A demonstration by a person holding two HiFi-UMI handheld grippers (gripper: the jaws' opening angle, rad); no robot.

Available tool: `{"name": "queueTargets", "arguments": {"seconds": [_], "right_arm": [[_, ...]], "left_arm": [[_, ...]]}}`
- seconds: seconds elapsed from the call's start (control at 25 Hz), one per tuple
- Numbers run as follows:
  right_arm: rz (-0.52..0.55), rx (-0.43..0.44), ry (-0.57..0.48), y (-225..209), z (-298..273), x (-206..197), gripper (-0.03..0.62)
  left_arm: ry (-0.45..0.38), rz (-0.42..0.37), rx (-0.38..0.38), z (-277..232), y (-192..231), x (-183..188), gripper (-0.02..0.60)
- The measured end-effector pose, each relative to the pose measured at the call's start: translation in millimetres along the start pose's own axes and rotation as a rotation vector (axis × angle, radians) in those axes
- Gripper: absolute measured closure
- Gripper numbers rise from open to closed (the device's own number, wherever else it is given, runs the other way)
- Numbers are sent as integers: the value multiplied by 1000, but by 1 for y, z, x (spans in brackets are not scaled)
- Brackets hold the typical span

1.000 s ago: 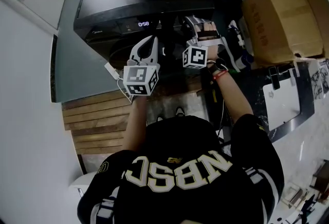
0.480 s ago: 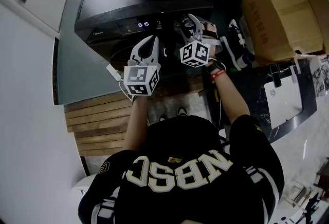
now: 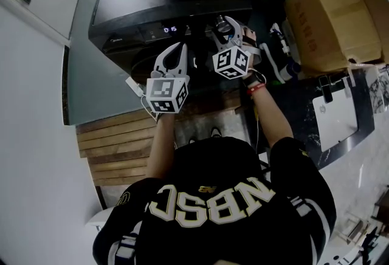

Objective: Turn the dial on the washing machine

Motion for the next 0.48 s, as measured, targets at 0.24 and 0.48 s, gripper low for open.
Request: {"name": "queueTargets", "arguments": {"seconds": [0.24, 0.48], "right_arm": [[-199, -15, -26, -6, 0, -1, 336], [-532, -81, -45, -14, 2, -6, 335]], "left_arm": [[0, 7, 1, 1, 4, -1, 568], [-2, 13, -6, 3, 3, -1, 568]]}}
Point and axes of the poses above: the fingertips, and each gripper's own axes: z backward along the fingers, y to its left, x out of its top, the point moved 10 cm from there along z, backward along the fingers, and after that the axes turned 4 degrees about -y, right-handed, at the moved point
